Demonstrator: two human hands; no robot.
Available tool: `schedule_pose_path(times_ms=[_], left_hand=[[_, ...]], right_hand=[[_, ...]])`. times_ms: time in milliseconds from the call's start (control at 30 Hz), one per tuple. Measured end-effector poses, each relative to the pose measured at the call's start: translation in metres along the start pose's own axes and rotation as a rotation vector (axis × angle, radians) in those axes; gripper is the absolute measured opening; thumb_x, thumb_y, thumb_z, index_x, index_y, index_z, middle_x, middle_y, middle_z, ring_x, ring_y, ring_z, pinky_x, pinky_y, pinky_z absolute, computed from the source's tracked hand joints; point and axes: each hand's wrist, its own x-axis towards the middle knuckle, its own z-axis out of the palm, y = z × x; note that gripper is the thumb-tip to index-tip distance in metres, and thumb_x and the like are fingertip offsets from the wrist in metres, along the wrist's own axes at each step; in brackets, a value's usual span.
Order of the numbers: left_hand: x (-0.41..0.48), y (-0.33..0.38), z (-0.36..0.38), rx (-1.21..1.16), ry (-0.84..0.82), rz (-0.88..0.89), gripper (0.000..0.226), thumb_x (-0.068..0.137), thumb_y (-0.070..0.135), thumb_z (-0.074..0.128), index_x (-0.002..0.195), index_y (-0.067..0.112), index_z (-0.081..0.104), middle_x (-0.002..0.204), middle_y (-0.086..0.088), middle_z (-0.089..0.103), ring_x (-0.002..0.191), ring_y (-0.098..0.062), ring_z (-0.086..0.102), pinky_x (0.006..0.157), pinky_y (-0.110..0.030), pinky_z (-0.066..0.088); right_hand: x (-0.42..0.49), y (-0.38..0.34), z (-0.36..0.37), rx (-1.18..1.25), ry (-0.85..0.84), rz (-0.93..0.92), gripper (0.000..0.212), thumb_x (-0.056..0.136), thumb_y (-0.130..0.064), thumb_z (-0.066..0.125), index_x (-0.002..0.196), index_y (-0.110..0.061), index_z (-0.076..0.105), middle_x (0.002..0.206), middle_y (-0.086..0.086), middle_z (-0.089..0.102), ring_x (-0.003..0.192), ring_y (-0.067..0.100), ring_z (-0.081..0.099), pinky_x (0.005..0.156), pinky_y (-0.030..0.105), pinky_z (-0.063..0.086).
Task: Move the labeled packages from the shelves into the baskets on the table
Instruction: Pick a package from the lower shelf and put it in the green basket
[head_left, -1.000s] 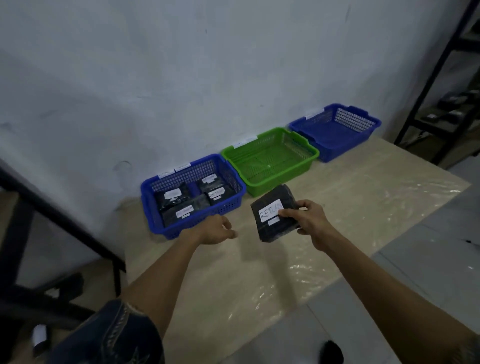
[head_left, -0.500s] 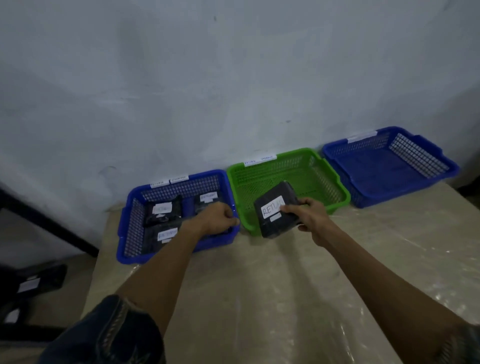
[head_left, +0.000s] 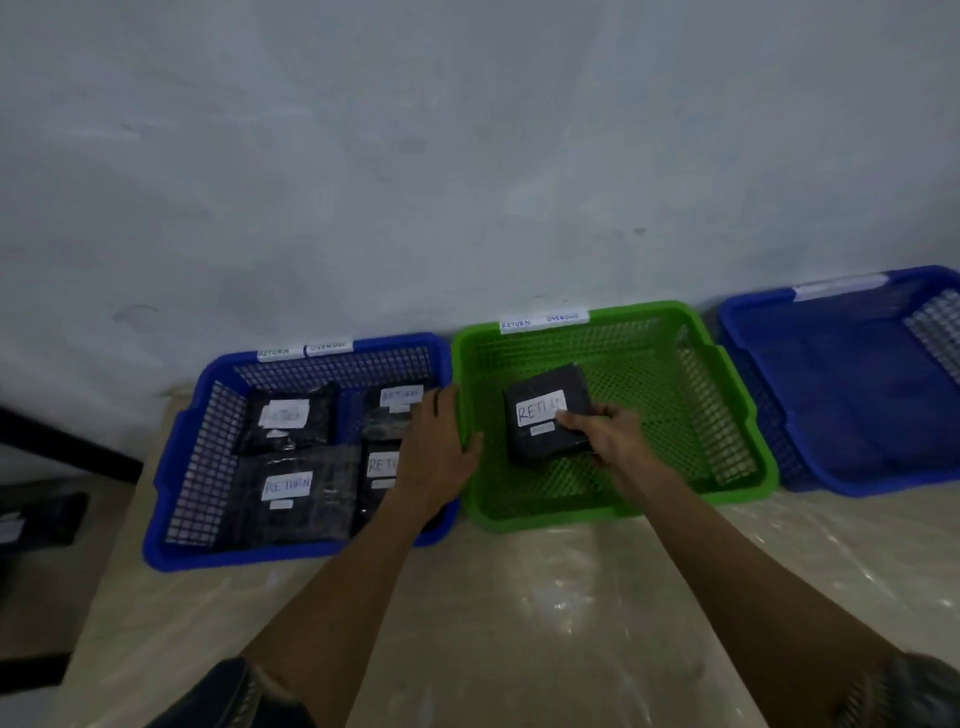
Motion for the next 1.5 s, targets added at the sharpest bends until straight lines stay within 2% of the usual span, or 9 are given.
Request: schedule_pose_path(times_ms=[100, 233, 300, 467, 767, 1133, 1233, 1367, 1500], left_hand=[[-0.001, -0.005, 0.015, -0.002, 0.073, -0.002, 0.064, 0.090, 0.027, 0.059, 0.143, 0.006, 0.031, 0.142, -0.019, 0.038, 0.124, -0.036, 0.044, 0.099, -0.053, 0.044], [-0.002, -0.006, 0.025, -0.025, 0.113, -0.026, 0.062, 0.092, 0.030, 0.050, 0.144, 0.004, 0.031, 0.147, -0.022, 0.034, 0.132, -0.038, 0.039, 0.106, -0.052, 0.039], [-0.002, -0.006, 0.026, -0.048, 0.120, -0.030, 0.062, 0.091, 0.031, 0.048, 0.144, 0.003, 0.032, 0.146, -0.021, 0.035, 0.131, -0.037, 0.039, 0.104, -0.052, 0.040], [-0.001, -0.007, 0.030, -0.090, 0.153, -0.025, 0.060, 0.089, 0.029, 0.049, 0.141, 0.004, 0.034, 0.143, -0.019, 0.038, 0.128, -0.034, 0.042, 0.102, -0.050, 0.043], [0.000, -0.008, 0.027, -0.034, 0.124, -0.024, 0.061, 0.088, 0.034, 0.047, 0.142, 0.009, 0.032, 0.143, -0.018, 0.038, 0.122, -0.035, 0.046, 0.095, -0.052, 0.046], [-0.009, 0.010, -0.022, 0.041, 0.048, 0.069, 0.065, 0.092, 0.034, 0.057, 0.146, 0.010, 0.030, 0.155, -0.016, 0.023, 0.142, -0.032, 0.024, 0.112, -0.051, 0.030], [-0.021, 0.012, -0.043, 0.025, 0.011, 0.136, 0.056, 0.089, 0.029, 0.063, 0.136, 0.008, 0.042, 0.140, -0.014, 0.040, 0.127, -0.031, 0.042, 0.100, -0.045, 0.041], [-0.050, 0.020, -0.079, -0.005, -0.239, 0.127, 0.036, 0.093, 0.028, 0.059, 0.125, 0.011, 0.053, 0.122, -0.009, 0.057, 0.106, -0.022, 0.055, 0.086, -0.030, 0.044], [-0.103, 0.026, -0.119, 0.029, -0.287, 0.049, 0.026, 0.090, 0.028, 0.063, 0.109, 0.011, 0.062, 0.109, -0.009, 0.067, 0.094, -0.020, 0.062, 0.082, -0.033, 0.051]], right_hand=[[0.030, 0.008, 0.015, 0.018, -0.032, 0.015, 0.035, 0.076, -0.001, 0.075, 0.108, 0.002, 0.061, 0.109, 0.019, 0.066, 0.086, 0.024, 0.063, 0.070, 0.027, 0.055], [0.052, 0.013, 0.034, 0.022, -0.003, -0.008, 0.047, 0.078, -0.005, 0.075, 0.120, 0.000, 0.055, 0.111, 0.013, 0.063, 0.093, 0.024, 0.061, 0.070, 0.031, 0.053], [0.060, 0.017, 0.041, -0.025, 0.037, -0.053, 0.052, 0.078, -0.012, 0.077, 0.123, -0.001, 0.052, 0.119, 0.013, 0.062, 0.101, 0.027, 0.062, 0.082, 0.037, 0.054], [0.063, 0.025, 0.055, -0.756, 0.180, -0.425, 0.068, 0.080, -0.038, 0.072, 0.134, -0.011, 0.041, 0.127, 0.015, 0.049, 0.117, 0.031, 0.048, 0.095, 0.041, 0.044], [0.064, 0.008, 0.049, -0.736, -0.039, -0.411, 0.064, 0.087, -0.039, 0.065, 0.142, -0.019, 0.039, 0.130, 0.019, 0.046, 0.120, 0.035, 0.047, 0.101, 0.042, 0.042], [-0.018, -0.029, 0.025, -0.730, 0.008, -0.525, 0.059, 0.085, -0.024, 0.070, 0.136, -0.015, 0.041, 0.134, 0.012, 0.050, 0.120, 0.028, 0.050, 0.098, 0.034, 0.040], [-0.050, -0.034, 0.018, -0.771, -0.011, -0.574, 0.054, 0.084, -0.023, 0.070, 0.131, -0.013, 0.046, 0.131, 0.012, 0.052, 0.117, 0.027, 0.051, 0.096, 0.034, 0.041], [-0.094, -0.040, 0.013, -0.972, -0.136, -0.625, 0.036, 0.084, -0.025, 0.069, 0.115, -0.010, 0.057, 0.112, 0.012, 0.064, 0.097, 0.022, 0.059, 0.073, 0.024, 0.040], [-0.152, -0.041, 0.012, -1.266, -0.327, -0.583, 0.032, 0.085, -0.034, 0.067, 0.110, -0.015, 0.061, 0.113, 0.007, 0.065, 0.099, 0.020, 0.060, 0.081, 0.027, 0.047]])
